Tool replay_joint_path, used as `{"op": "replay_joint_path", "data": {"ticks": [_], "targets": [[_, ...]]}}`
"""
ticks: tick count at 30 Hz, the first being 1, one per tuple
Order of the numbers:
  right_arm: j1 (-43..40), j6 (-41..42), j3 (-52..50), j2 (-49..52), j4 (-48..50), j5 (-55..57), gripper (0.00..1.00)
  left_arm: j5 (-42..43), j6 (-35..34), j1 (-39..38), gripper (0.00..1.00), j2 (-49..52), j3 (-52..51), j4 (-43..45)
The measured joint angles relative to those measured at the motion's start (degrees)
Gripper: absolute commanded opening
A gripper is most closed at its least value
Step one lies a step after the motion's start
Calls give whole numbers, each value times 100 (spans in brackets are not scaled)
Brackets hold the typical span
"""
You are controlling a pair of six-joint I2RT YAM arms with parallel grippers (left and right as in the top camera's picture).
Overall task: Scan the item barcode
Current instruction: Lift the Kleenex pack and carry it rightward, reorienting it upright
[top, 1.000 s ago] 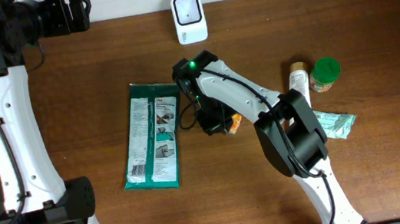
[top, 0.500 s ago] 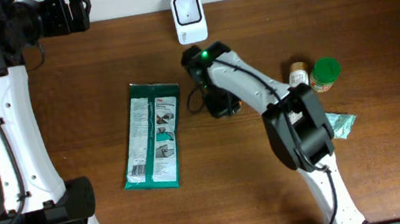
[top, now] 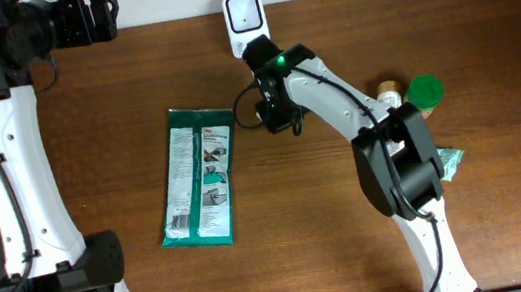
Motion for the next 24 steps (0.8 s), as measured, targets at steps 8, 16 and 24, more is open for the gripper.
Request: {"op": "replay_joint_path", "data": {"ticks": [8, 16, 24], "targets": [[-192, 1423, 31, -535, -61, -461, 49, 0, 0, 0, 99, 0, 0, 2], [-190, 3335, -787, -546, 938, -557, 50, 2, 2, 0, 99, 0, 0, 0], [-190, 3862, -1235, -544, 1757, -570, 44, 0, 0, 0, 99, 0, 0, 0]]}}
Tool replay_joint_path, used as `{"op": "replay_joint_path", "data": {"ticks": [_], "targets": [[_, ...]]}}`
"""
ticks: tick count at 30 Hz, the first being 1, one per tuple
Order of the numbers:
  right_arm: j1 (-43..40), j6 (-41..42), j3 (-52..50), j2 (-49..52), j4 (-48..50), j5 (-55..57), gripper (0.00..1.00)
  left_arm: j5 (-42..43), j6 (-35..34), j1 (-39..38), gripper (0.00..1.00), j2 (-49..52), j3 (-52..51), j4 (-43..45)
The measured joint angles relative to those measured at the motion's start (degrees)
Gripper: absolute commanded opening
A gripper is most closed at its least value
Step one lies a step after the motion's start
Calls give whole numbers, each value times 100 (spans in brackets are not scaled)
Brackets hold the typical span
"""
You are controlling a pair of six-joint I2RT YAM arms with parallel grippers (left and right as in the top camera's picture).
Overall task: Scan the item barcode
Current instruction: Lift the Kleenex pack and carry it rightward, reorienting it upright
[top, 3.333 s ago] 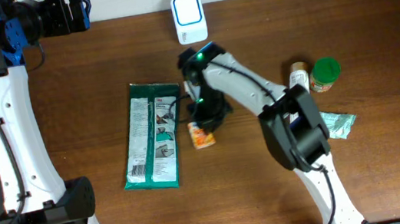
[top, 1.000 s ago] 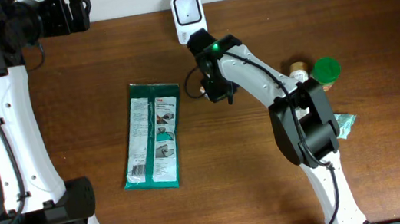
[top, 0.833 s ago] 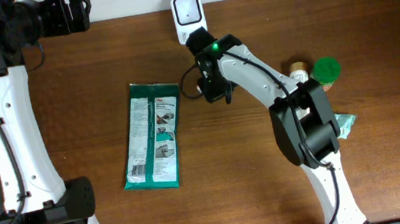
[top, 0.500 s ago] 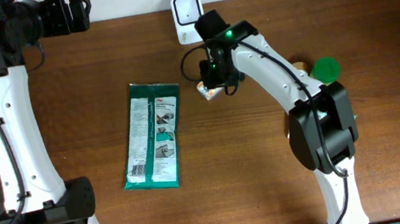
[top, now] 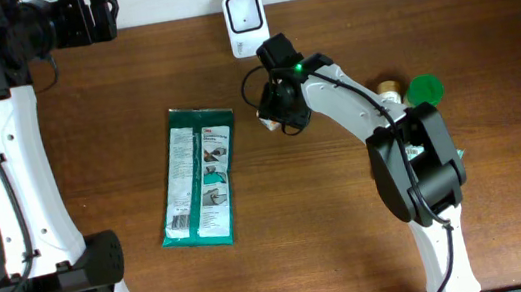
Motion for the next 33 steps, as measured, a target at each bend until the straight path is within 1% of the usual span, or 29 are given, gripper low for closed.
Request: {"op": "replay_joint_path", "data": {"ticks": [1, 4, 5, 6, 8, 9, 11, 12, 14, 18, 21, 23, 25, 30, 32, 33], "targets": [[0, 24, 0, 0, 26, 2, 39, 0, 0, 0, 99, 0, 0, 2], [0, 20, -2, 20, 35, 2, 31, 0, 0, 0, 99, 0, 0, 0], [0, 35, -13, 28, 35, 2, 24, 0, 0, 0, 99, 0, 0, 2], [0, 48, -48, 31, 35, 2, 19, 0, 2, 0, 99, 0, 0, 0], [0, 26, -103, 37, 20, -4, 13, 0, 0, 0, 99, 0, 0, 2], [0, -35, -107, 39, -2, -24, 12, 0, 0, 0, 99, 0, 0, 0], [0, -151, -107, 39, -24, -39, 6, 0, 2, 0, 99, 0, 0, 0], [-2, -205, -107, 39, -35, -46, 4, 0, 0, 0, 99, 0, 0, 2], [-24, -431, -103, 39, -50, -136, 4, 0, 2, 0, 99, 0, 0, 0], [-197, -1641, -35, 42, -229, -863, 4, 0, 0, 0, 99, 0, 0, 2], [-398, -2677, 269, 74, -929, -1484, 4, 0, 0, 0, 99, 0, 0, 0], [-588, -3281, 573, 94, -1600, -1823, 4, 0, 0, 0, 99, 0, 0, -2], [-787, -3773, 769, 94, -2009, -2017, 4, 0, 0, 0, 99, 0, 0, -2], [-1123, -4918, 855, 94, -2385, -2205, 4, 0, 2, 0, 99, 0, 0, 2], [-1126, -5252, 855, 94, -2430, -2461, 4, 0, 0, 0, 99, 0, 0, 0], [-1121, -5447, 855, 94, -2455, -2833, 4, 0, 2, 0, 99, 0, 0, 0]]}}
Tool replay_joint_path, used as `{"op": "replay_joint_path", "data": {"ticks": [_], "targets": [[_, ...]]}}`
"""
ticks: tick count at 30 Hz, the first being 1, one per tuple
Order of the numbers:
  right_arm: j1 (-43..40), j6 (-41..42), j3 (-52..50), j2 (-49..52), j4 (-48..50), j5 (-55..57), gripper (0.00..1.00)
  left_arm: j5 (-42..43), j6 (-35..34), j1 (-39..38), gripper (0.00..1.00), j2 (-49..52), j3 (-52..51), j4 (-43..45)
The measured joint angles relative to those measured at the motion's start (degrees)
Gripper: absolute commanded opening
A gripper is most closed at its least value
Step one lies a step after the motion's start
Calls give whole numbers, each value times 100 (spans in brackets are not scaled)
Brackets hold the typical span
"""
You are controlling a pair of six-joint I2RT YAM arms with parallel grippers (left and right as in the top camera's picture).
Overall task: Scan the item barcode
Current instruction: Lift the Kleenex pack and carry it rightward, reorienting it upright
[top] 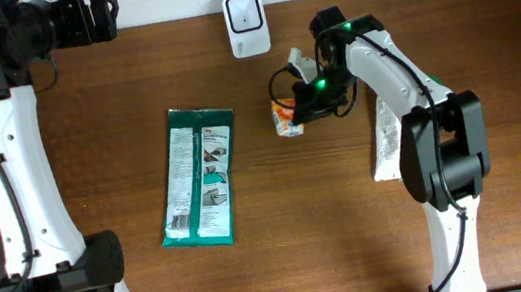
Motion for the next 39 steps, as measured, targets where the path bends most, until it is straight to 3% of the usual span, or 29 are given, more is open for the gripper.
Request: {"op": "replay_joint_path", "data": {"ticks": [6, 17, 39], "targets": [[15, -774, 0, -2, -2, -2223, 4, 0, 0, 0, 99, 0, 0, 0], [-549, -973, 9, -839, -433, -4675, 4, 0, 0, 0, 99, 0, 0, 0], [-857, -1019, 26, -1010, -623, -4999, 4, 0, -2, 0, 99, 0, 0, 0]]}}
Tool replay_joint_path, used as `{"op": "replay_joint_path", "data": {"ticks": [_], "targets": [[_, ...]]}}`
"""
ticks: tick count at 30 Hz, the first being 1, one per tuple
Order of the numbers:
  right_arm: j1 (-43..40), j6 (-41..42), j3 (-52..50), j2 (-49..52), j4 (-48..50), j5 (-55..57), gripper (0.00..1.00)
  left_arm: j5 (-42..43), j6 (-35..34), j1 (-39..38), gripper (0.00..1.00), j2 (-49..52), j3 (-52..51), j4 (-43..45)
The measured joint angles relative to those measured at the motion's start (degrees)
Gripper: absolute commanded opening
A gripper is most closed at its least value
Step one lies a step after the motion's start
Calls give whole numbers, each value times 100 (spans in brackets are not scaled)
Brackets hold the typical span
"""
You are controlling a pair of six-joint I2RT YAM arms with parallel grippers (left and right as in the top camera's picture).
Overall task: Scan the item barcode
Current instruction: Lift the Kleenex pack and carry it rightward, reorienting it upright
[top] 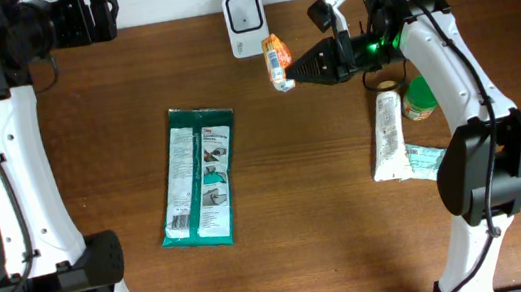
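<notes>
My right gripper (289,72) is shut on a small orange and white packet (276,61), held up just right of the white barcode scanner (245,11) at the back edge of the table. The packet's printed face is turned up toward the overhead camera. The right arm reaches in from the right. My left gripper (102,11) is high at the back left corner, far from the packet; its fingers are too dark to read.
A green and white flat pack (200,174) lies on the table left of centre. A white tube (386,134), a teal pouch (429,159) and a green-lidded jar (421,98) lie at the right, under the right arm.
My right gripper has moved with the orange packet up and back, from mid-table right of the green pack to beside the scanner. The arm has swung right, uncovering the tube and jar.
At first my right gripper was low near the scanner, right of the green pack. Then it stayed there, shifted slightly. Later it held the orange packet right of the pack. Now the packet is beside the scanner. The left arm has stayed still.
</notes>
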Motion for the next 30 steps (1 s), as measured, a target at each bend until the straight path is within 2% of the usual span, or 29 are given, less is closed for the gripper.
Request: {"op": "replay_joint_path", "data": {"ticks": [11, 16, 23, 30], "targets": [[0, 2, 0, 0, -109, 433, 4, 0, 0, 0, 99, 0, 0, 2], [0, 210, 0, 0, -125, 1043, 4, 0, 0, 0, 99, 0, 0, 2], [17, 1130, 0, 0, 105, 2371, 4, 0, 2, 0, 99, 0, 0, 0], [258, 2352, 173, 0, 431, 4380, 4, 0, 0, 0, 99, 0, 0, 2]]}}
